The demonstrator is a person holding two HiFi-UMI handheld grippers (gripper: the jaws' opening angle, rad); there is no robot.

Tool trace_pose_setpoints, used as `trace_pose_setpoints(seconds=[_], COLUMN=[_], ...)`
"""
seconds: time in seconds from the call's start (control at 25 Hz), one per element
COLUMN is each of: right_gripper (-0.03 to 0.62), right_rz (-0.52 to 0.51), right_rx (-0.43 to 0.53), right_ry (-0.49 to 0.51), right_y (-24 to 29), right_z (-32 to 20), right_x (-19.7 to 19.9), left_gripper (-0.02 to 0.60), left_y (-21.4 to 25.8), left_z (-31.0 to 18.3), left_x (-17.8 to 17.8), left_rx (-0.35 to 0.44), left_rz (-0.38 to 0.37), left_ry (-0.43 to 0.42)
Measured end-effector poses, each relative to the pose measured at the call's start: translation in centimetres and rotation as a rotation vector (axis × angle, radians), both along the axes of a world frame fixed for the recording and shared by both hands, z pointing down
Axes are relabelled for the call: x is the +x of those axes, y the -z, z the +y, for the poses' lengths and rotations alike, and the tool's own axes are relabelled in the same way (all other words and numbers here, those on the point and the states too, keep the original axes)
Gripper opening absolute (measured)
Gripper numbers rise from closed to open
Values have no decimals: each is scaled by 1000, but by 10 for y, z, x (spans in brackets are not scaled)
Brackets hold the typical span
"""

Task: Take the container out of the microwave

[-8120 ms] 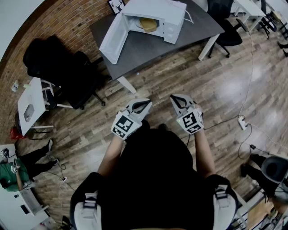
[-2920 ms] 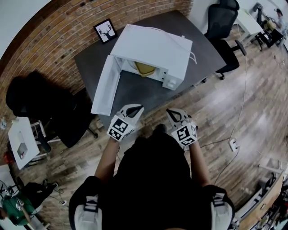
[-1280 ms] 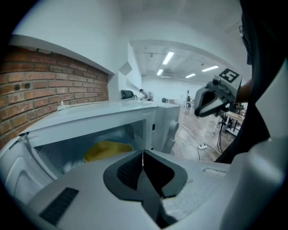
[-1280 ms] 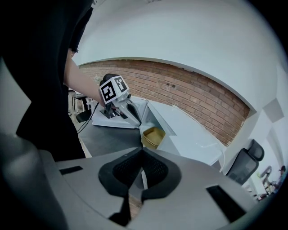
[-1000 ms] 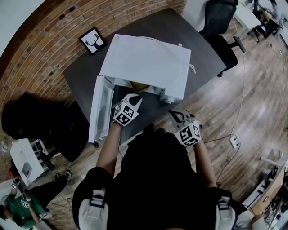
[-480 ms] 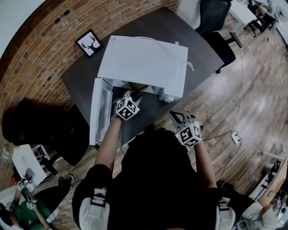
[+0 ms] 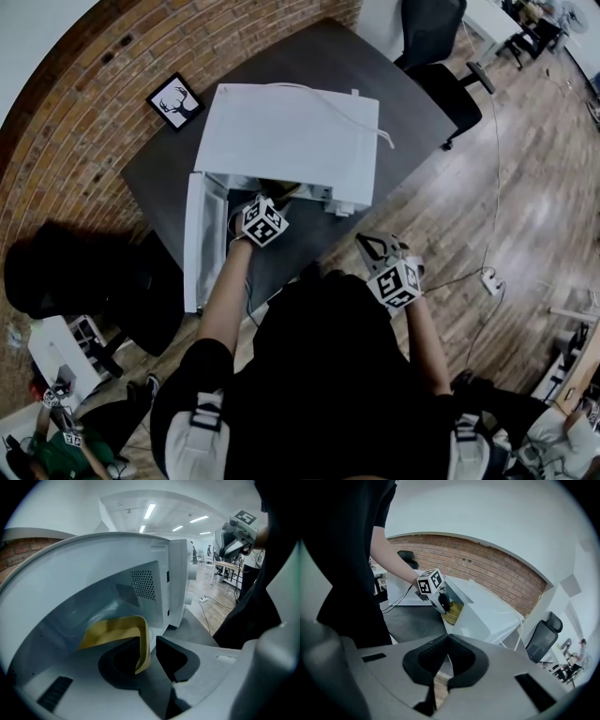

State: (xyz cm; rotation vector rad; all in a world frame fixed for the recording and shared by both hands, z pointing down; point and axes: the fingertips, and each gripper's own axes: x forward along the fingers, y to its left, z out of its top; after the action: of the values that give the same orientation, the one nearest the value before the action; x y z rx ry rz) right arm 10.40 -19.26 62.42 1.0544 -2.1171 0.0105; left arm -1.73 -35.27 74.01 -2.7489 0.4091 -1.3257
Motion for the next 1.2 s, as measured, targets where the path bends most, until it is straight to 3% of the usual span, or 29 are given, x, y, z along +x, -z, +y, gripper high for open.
trace_pose_setpoints(seconds=[0.64, 1.2], right_gripper=[-2, -2], right_rz=[-5, -3], right_rx=[-4, -20], right_ry=[-58, -89], right_y=[0, -6], right_z=[4, 6], right_x=[19, 19], left_gripper=[89, 29], left_y=[-18, -23], left_z=[-5, -5], left_x=[4, 1], left_rx=[-15, -18], left_rz=[-92, -94], left_ry=[-37, -38])
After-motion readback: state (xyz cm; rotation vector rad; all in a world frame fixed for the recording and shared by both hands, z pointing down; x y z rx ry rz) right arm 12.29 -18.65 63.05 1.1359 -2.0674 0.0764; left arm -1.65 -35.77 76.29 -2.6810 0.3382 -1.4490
